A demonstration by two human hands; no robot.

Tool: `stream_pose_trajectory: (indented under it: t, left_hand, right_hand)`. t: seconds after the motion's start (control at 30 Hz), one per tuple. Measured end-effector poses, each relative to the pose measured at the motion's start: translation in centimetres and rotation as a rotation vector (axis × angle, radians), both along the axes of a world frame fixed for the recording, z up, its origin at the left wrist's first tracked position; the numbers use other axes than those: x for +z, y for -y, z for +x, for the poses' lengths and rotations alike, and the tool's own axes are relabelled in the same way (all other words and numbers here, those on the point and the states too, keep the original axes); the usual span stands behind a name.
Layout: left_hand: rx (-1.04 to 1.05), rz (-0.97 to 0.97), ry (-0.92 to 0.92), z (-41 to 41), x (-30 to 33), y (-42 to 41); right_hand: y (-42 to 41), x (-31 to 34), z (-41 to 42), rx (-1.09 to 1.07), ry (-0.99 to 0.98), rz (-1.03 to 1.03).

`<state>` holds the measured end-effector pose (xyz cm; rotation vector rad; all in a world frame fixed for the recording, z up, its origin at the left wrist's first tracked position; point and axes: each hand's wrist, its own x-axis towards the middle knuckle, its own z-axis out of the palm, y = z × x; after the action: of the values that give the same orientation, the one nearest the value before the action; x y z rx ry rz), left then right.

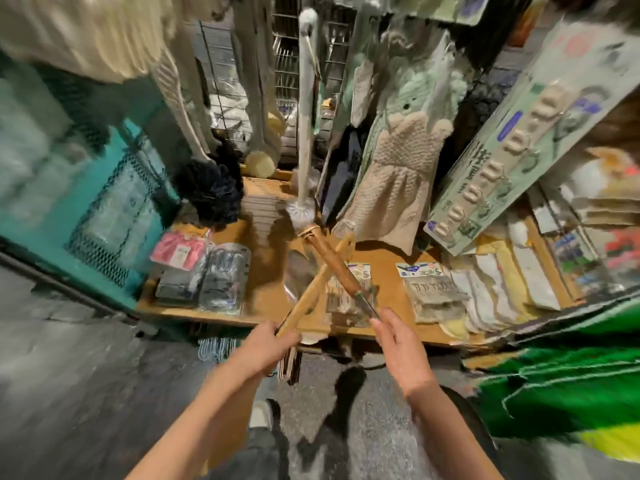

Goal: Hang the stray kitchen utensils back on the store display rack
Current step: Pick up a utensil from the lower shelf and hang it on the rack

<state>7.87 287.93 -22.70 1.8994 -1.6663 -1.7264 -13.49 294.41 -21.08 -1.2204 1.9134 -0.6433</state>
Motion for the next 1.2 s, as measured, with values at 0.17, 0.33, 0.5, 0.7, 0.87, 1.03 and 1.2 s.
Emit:
stream_pose_trajectory:
  t: [0.17, 0.33, 0.5, 0.7, 0.87, 1.03, 1.2]
  left_hand:
    - [0.221, -0.069, -0.16, 3.6, 8.7, -2.9]
    - [0.404, -0.235, -0.32, 10.0, 17.6, -5.6]
    - [0.655, -0.388, -0.5, 18.5, 25.2, -9.3]
    - [0.92, -0.518, -0.639, 33.2, 29.3, -12.9]
    - [1.051, -0.578, -0.606, 48.2, 29.8, -13.6]
    - [1.113, -0.591, -0.606, 59.9, 29.8, -12.2]
    - [1.143, -0.544, -0.596, 66.7, 30.4, -6.3]
  right_hand:
    - [0.4, 8.0, 6.3, 0.046, 0.274, -0.178]
    - [1.2, 17.4, 14.4, 0.19, 0.38, -0.299]
    - [1.2, 25.4, 25.2, 0.336, 0.565, -0.368]
    - [1.6, 31.0, 43.4, 0.657, 0.778, -0.321]
    - [2.7, 34.3, 59.9, 0.724, 0.825, -0.338]
    - [5.5, 38.4, 71.7, 0.667, 0.946, -0.348]
    - [11.5, 40.1, 79.7, 0.658, 0.971, -0.342]
